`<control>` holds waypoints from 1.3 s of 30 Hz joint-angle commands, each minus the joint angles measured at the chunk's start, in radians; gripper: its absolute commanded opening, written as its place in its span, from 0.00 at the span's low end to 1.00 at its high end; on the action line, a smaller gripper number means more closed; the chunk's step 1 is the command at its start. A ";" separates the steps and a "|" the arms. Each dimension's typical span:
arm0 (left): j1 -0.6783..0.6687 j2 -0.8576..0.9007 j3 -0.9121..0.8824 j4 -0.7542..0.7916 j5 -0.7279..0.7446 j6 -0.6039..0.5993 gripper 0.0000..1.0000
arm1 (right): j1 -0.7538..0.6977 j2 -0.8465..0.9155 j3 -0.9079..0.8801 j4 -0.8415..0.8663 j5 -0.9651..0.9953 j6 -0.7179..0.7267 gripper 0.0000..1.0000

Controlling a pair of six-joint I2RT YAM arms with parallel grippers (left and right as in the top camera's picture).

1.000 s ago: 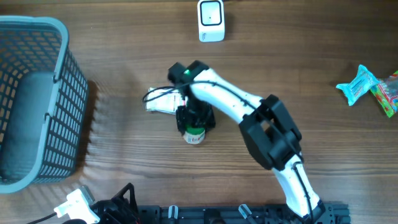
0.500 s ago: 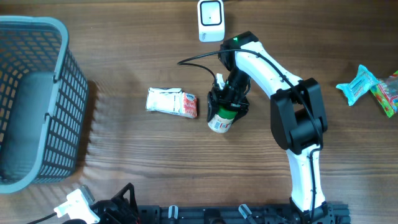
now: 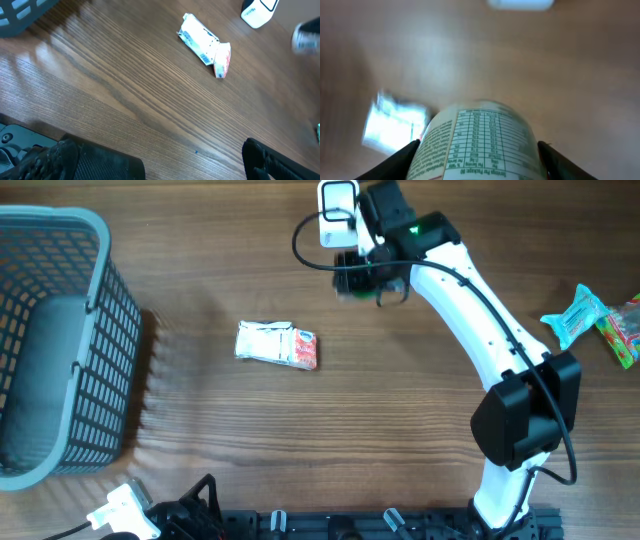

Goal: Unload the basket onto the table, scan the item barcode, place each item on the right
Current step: 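Hold jar in front of white scanner with right gripper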

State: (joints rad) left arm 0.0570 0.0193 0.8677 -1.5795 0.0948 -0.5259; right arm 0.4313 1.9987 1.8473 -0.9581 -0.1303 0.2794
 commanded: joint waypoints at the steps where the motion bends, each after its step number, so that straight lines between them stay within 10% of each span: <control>1: -0.005 -0.003 -0.003 -0.011 0.008 -0.006 1.00 | 0.003 0.007 0.003 0.194 0.181 0.002 0.63; 15: -0.005 -0.003 -0.003 -0.011 0.008 -0.006 1.00 | 0.002 0.352 -0.003 1.180 0.399 -0.228 0.71; 22: -0.005 -0.003 -0.003 -0.011 0.008 -0.006 1.00 | 0.001 0.383 0.001 1.265 0.460 -0.228 0.71; 30: -0.005 -0.003 -0.003 -0.011 0.008 -0.006 1.00 | -0.151 0.172 0.001 0.716 0.683 -0.209 0.73; 34: -0.005 -0.003 -0.003 -0.011 0.008 -0.006 1.00 | -0.266 0.122 0.001 0.383 0.220 -0.195 0.98; 39: -0.005 -0.003 -0.003 -0.011 0.008 -0.006 1.00 | -0.214 0.120 0.000 0.128 -0.046 -0.161 1.00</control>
State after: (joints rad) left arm 0.0570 0.0193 0.8688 -1.5810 0.0952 -0.5259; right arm 0.1436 2.1258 1.8477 -0.7712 0.0105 0.0780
